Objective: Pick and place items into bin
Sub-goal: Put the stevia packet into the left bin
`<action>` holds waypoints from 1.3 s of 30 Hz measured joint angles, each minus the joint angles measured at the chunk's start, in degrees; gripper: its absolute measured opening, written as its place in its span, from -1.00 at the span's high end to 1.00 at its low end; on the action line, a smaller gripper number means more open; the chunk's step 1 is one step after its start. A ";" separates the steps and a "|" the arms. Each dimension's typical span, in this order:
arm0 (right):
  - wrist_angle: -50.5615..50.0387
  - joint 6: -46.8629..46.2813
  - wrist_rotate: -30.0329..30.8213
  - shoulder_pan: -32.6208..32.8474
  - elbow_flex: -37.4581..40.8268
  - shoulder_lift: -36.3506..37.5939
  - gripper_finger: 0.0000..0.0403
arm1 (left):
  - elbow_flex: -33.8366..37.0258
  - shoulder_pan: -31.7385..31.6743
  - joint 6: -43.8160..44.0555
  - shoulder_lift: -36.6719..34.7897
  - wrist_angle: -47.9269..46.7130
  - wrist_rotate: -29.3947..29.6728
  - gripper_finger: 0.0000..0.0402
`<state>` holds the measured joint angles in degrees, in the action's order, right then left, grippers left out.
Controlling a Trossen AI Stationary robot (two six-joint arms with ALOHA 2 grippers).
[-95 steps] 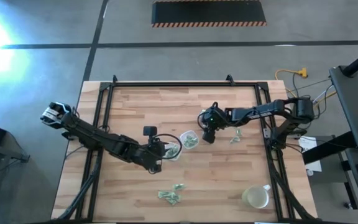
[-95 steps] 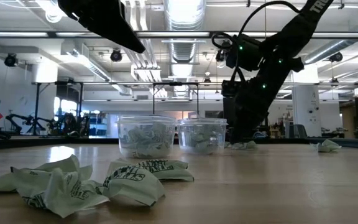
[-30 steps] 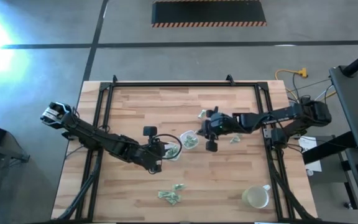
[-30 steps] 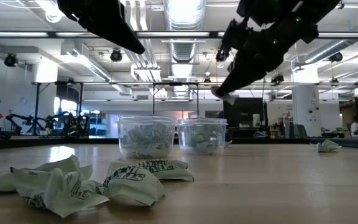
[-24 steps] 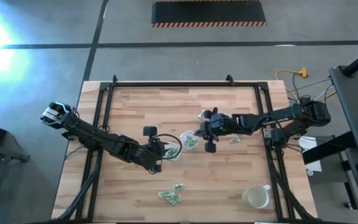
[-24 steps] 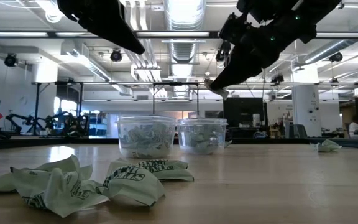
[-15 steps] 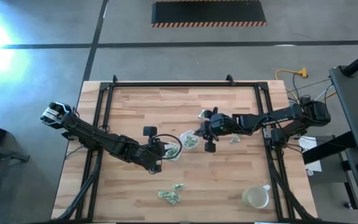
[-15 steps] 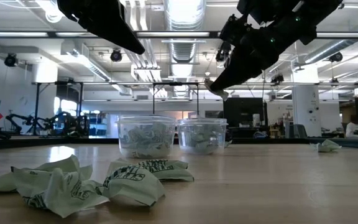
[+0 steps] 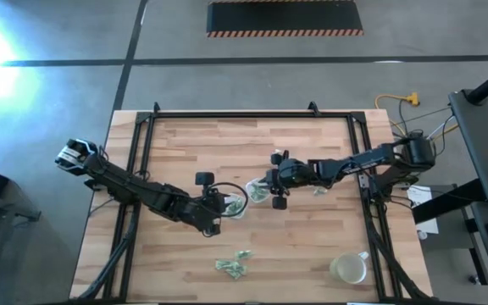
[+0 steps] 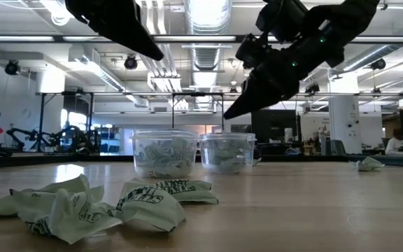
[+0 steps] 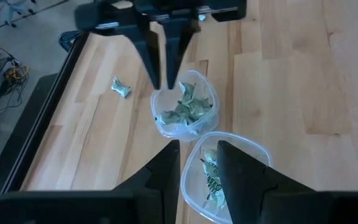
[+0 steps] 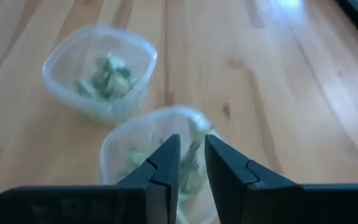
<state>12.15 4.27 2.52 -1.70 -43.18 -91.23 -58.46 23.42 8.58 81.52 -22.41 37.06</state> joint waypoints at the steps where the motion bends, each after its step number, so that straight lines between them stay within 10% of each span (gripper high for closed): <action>1: 0.18 -0.04 0.01 -0.09 -0.48 -0.22 0.67 | 0.00 0.00 0.00 0.00 -0.04 -0.05 0.55; 19: -13.80 0.43 7.99 -1.42 -1.29 3.61 0.51 | 0.37 -0.04 0.09 0.00 0.03 -0.53 0.55; 29: -25.32 -2.07 7.92 -1.37 -1.31 6.14 0.39 | 2.64 1.24 5.23 0.78 1.80 -17.44 0.55; 39: -34.73 -9.22 4.73 -0.98 -1.27 10.78 0.42 | 4.83 9.20 9.09 5.61 5.42 -22.01 0.55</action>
<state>-22.58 -4.94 7.25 -2.68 -44.45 -80.45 -53.63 32.62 17.67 87.13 -16.99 15.05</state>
